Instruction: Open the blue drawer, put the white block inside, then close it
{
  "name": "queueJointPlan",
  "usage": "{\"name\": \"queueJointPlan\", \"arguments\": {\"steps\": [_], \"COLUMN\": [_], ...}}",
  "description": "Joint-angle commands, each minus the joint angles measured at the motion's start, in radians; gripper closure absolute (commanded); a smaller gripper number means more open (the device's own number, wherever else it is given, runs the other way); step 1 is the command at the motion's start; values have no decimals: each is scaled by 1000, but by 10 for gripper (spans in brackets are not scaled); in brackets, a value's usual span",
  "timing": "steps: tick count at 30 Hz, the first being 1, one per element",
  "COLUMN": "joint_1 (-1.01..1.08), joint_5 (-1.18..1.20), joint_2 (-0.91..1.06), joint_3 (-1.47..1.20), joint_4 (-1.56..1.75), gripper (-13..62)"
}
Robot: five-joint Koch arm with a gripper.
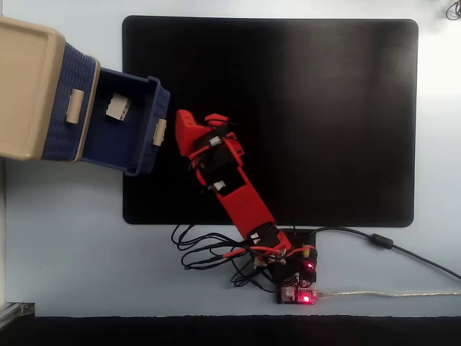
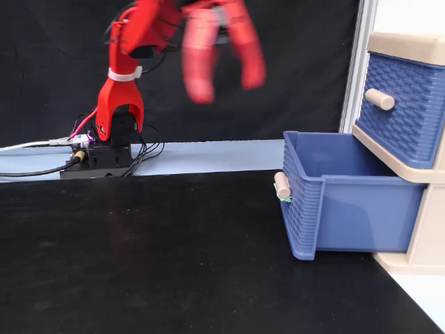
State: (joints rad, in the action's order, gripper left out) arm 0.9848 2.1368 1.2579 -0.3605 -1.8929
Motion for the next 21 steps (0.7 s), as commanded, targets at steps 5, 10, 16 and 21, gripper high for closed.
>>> {"name": "queueJointPlan", "arguments": {"steps": [5,10,16,21], "joint_1": [-98,-213,-291,-336], "joint_5": [54,218,301,400], "joint_2": [-153,-285,-337,-407], "joint_3": [-26,-25,-21,-15], "joint_4": [-34,100,295,551], "gripper": [157,157,157,157]}}
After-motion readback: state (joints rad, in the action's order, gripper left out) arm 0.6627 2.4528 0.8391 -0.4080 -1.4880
